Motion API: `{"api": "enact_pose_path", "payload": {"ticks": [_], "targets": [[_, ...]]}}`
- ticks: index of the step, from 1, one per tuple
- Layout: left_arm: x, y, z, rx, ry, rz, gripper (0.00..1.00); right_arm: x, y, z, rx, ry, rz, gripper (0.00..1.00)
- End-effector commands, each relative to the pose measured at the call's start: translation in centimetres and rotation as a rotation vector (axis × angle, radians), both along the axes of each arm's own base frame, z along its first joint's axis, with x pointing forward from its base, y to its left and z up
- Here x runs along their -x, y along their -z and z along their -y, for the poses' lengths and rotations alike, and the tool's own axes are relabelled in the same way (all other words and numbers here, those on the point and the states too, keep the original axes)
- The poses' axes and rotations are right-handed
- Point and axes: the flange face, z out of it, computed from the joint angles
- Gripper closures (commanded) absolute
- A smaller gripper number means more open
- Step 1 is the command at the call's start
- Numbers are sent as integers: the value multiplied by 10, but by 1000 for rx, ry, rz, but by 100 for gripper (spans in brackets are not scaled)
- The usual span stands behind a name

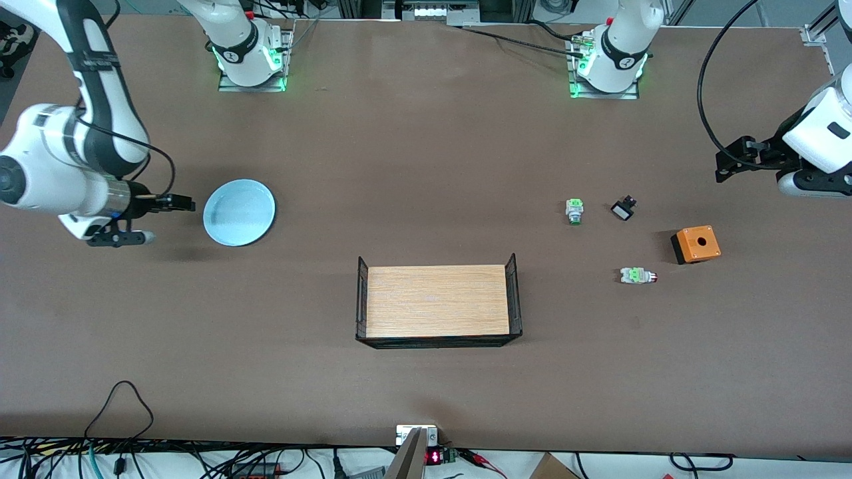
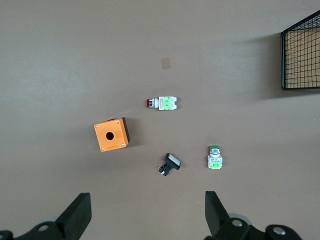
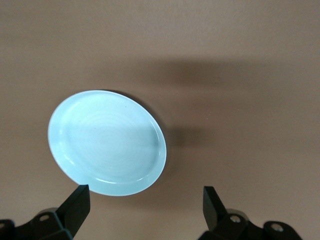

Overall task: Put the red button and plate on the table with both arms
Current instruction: 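Open the right gripper and draw it back from the plate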

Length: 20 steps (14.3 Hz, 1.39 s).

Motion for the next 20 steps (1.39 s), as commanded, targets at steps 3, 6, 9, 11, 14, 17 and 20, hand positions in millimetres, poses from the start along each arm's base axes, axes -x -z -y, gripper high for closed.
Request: {"api": "enact_pose_path", "payload": {"ticks": [3,6,9,11,14,17,20], "targets": [[-2,-4,-1,-9,13,10,0,-21,-58,-29,35,26,13,0],[-2,-4,-1,-10,12,10,0,-31,-95,-52,51,52,13,0],[-2,-4,-1,-10,12,10,0,-36,-131,-73,60,56,22,0],[-2,-4,-1,-9,12,10,0,-38,-154,-83,67,72,23,0],[-2,-4,-1,-10,10,10,0,-42,-193,-93,77,59,59,0],[-2,-4,-1,-10,10,10,0,-48,-234,-93,111,35,138,0],[-2,-4,-1,-9,12,10,0,-52,-247,-54,116,71,175,0]]}}
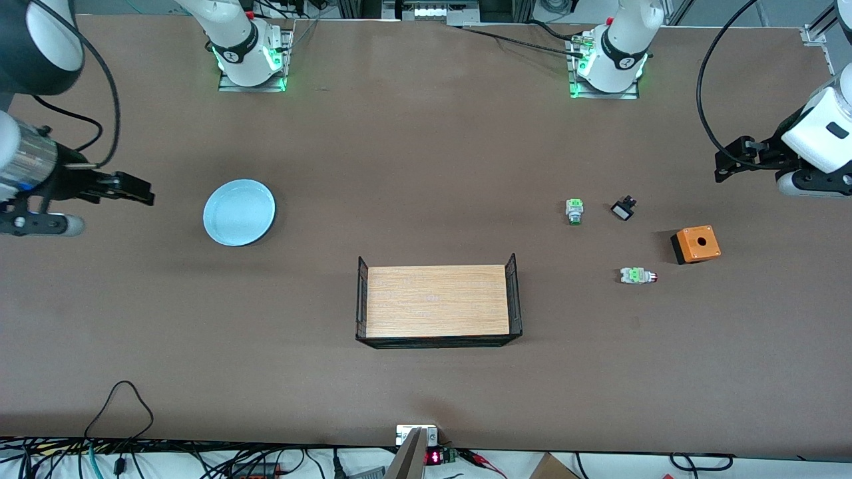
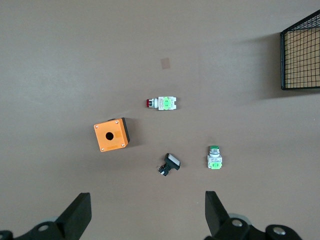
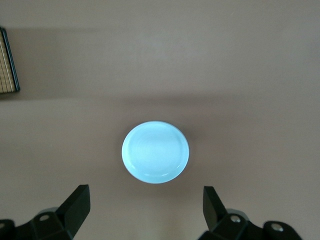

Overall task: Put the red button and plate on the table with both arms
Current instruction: 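Open the right gripper and draw it back from the plate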

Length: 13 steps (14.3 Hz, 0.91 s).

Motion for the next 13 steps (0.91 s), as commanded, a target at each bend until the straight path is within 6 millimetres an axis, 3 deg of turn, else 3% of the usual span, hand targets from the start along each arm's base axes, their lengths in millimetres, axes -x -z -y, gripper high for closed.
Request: {"api": "enact_pose_path", "payload": {"ticks": [1,3,6,9,13], "targets": [[-2,-4,-1,-9,10,10,0,-1,-11,31,19,21,4,0],[-2,-4,0,-10,8,10,0,5,-15,53,26,59,-8,0],[-2,-4,-1,-9,7,10,0,29,-32,51,25,53,-24,0],[-2,-4,0,-9,4,12,0,33,-20,54,18,-3,14,0],[0,-3,-1,-11,6,-2,0,42,-30,53,16,-4,29,0]]}}
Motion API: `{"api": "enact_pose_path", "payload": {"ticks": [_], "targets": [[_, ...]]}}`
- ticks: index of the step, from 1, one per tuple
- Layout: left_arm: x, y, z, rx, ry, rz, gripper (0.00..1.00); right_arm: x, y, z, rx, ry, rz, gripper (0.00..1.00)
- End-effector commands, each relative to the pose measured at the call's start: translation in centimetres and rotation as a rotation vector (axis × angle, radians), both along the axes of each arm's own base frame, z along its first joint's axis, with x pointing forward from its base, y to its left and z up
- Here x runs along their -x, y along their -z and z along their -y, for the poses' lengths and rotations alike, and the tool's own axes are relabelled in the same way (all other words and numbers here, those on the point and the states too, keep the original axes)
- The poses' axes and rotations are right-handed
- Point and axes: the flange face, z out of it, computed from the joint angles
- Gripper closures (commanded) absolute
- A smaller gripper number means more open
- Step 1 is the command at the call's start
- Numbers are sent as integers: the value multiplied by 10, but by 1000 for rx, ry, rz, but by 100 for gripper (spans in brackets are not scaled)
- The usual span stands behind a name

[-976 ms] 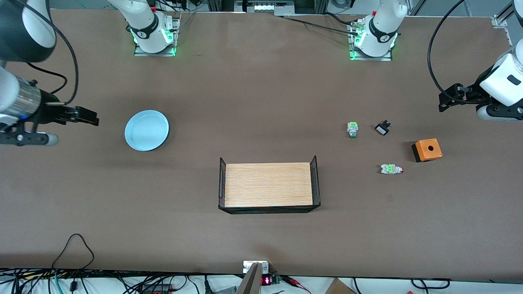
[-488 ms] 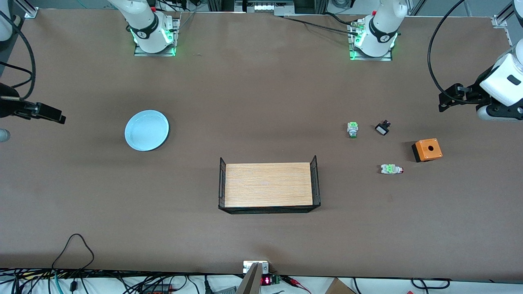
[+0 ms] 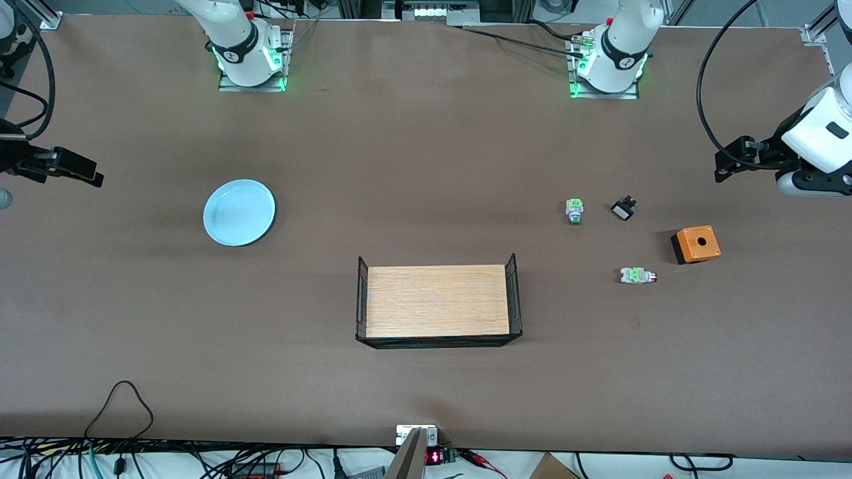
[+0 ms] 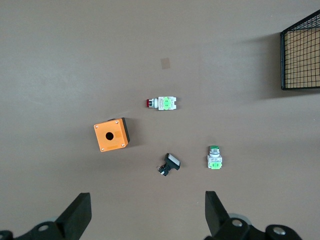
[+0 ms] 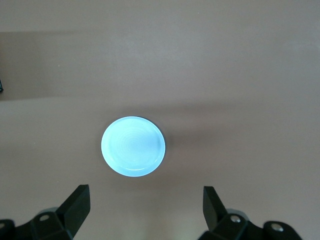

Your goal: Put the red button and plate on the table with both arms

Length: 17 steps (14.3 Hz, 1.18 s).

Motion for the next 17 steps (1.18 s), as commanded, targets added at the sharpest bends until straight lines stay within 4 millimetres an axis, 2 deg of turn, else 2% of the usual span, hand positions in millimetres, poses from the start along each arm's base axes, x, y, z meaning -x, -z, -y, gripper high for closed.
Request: {"api": "enact_pose_path", "payload": {"ticks": [1,5,8,17], "targets": [[0,-4,-1,-9,5,0,0,16,-10,0,12,-19,24,0],[0,-4,-1,-9,4,-2,0,23,-18,0,9,-19,33,0],[0,-4,-1,-9,4,-2,0,24,-17,-9,7,-35,14,0],[-1,-5,0,-9,1,3,0,26,-20,-11,5,-40,11,0]]}}
